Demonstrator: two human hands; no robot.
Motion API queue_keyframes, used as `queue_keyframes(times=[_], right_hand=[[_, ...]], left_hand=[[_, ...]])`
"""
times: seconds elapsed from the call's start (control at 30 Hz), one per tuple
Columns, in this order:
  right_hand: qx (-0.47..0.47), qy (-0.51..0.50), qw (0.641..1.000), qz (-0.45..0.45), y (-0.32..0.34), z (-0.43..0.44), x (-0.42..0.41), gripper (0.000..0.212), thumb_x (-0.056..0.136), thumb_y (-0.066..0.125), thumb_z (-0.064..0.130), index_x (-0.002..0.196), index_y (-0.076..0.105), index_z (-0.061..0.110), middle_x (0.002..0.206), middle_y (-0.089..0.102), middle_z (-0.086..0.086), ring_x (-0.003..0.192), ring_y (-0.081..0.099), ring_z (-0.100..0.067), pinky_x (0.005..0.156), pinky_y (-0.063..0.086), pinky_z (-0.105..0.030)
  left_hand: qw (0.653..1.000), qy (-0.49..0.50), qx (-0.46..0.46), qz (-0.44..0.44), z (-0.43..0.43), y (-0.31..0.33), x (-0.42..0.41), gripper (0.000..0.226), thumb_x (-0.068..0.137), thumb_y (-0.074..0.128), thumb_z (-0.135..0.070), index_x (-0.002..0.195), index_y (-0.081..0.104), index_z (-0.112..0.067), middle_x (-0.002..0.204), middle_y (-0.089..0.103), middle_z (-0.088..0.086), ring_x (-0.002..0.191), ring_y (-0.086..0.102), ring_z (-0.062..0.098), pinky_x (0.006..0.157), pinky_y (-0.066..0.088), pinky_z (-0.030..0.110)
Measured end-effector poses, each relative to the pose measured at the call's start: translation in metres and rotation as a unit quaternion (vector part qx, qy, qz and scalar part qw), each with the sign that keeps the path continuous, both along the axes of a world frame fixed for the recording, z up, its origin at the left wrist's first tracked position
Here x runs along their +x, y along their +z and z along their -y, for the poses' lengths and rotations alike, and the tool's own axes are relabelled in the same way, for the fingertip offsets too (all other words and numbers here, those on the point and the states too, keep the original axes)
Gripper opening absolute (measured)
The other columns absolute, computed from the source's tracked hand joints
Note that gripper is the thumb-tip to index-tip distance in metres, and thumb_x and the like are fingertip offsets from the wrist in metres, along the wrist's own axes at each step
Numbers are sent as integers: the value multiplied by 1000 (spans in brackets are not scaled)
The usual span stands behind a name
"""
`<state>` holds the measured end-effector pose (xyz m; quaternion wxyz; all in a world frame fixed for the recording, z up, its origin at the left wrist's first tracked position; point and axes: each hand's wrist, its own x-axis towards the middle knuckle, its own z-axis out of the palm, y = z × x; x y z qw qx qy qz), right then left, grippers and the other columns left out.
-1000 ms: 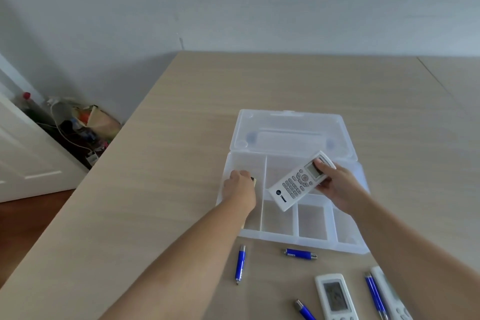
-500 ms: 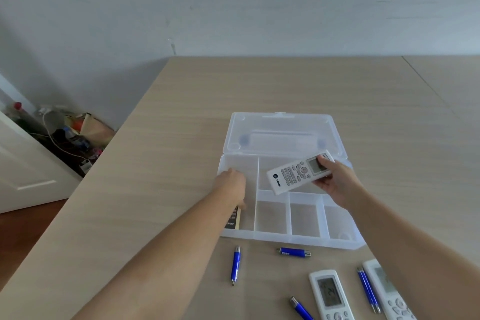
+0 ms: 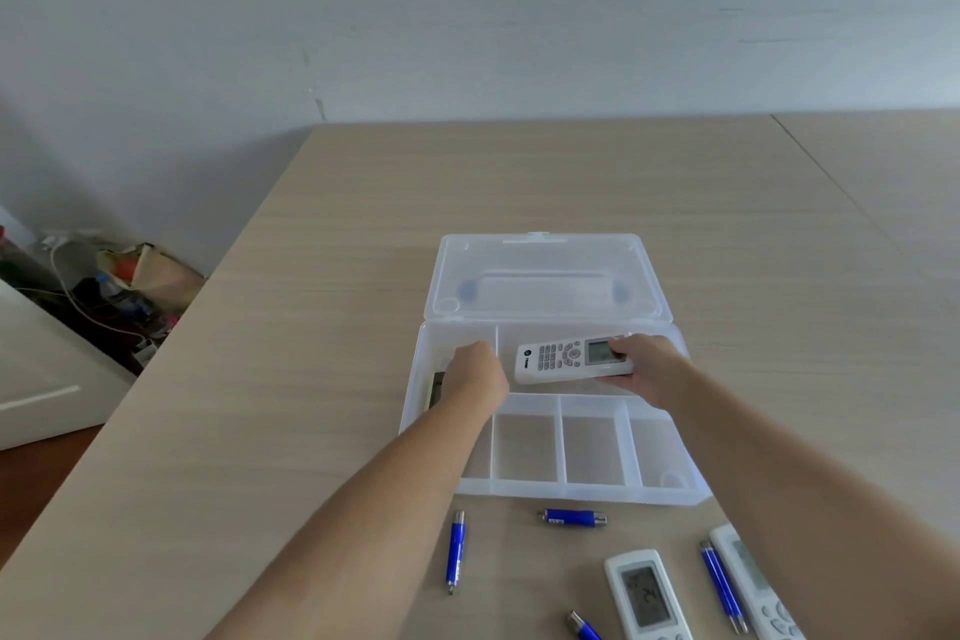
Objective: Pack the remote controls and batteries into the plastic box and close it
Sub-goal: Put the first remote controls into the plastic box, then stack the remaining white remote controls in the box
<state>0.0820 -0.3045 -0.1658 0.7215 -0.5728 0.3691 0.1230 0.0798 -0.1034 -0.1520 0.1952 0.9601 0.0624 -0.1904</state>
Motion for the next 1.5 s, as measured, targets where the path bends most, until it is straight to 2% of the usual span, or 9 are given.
queue_keyframes(times=[0.23, 0.33, 0.5, 0.87, 1.0, 1.1, 1.2, 1.33, 1.5], right_hand=[[-132, 66, 987, -61, -7, -17, 13, 3, 90, 53, 4, 88, 54, 4, 120, 59, -23, 102, 59, -35, 91, 53, -45], [-306, 218, 923, -86, -2, -20, 8, 25, 79, 72, 17, 84, 53, 2, 72, 51, -9, 81, 52, -29, 75, 48, -32], [-488, 321, 808, -78, -5, -27, 0, 35, 73, 76, 20, 67, 43, 11, 65, 46, 0, 80, 52, -24, 72, 43, -29], [-479, 240, 844, -18, 2, -15, -18, 31, 76, 76, 23, 76, 50, 7, 89, 54, -10, 82, 54, -28, 73, 47, -34], [-478, 228, 847, 49, 17, -15, -10, 13, 84, 63, 13, 81, 59, 1, 82, 59, -13, 84, 56, -32, 64, 46, -33], [-463, 169, 863, 111, 40, -4, -10, 26, 86, 59, 13, 109, 67, 5, 106, 69, -10, 98, 62, -27, 79, 52, -31], [-462, 89, 868, 157, 69, 22, -47, 21, 84, 57, 11, 99, 71, 7, 91, 68, -6, 80, 59, -19, 67, 42, -23], [-490, 57, 862, 120, 61, 58, -113, 19, 82, 54, 14, 83, 71, 7, 73, 65, -4, 72, 59, -24, 59, 44, -25], [-504, 126, 855, -12, 13, 86, -193, 21, 81, 62, 26, 96, 70, 12, 99, 71, -8, 91, 63, -26, 78, 52, -31]], left_hand=[[1000, 0, -2, -3, 1, -2, 5, 21, 89, 53, 0, 108, 64, 4, 113, 68, 18, 104, 66, 32, 84, 55, 35], [1000, 0, -1, 1, 1, -4, 4, 24, 88, 51, 2, 109, 63, 6, 113, 68, 19, 106, 66, 33, 86, 55, 37], [1000, -9, -3, 8, 0, -5, 3, 24, 89, 50, 1, 108, 62, 9, 112, 68, 20, 105, 66, 34, 86, 54, 38], [999, -37, 17, 19, 9, 4, -7, 19, 90, 51, -2, 103, 64, 3, 109, 69, 17, 100, 67, 33, 78, 54, 36], [989, -42, 47, 131, 1, 16, -7, 25, 94, 49, -26, 114, 55, -11, 114, 60, 5, 98, 63, 29, 68, 43, 33], [962, -133, 2, 238, 12, 36, -14, 28, 95, 47, -25, 120, 55, -17, 118, 57, 1, 102, 60, 23, 74, 47, 32], [921, -294, -42, 253, 42, 63, -51, 25, 92, 48, -22, 113, 61, -17, 109, 65, 1, 100, 62, 23, 79, 49, 32], [864, -464, -11, 197, 74, 65, -104, 27, 91, 50, -24, 115, 60, -15, 108, 67, 5, 98, 63, 28, 83, 52, 37], [778, -616, 96, 76, 93, 30, -151, 51, 82, 64, -24, 131, 52, -17, 120, 57, 6, 108, 57, 26, 82, 48, 36]])
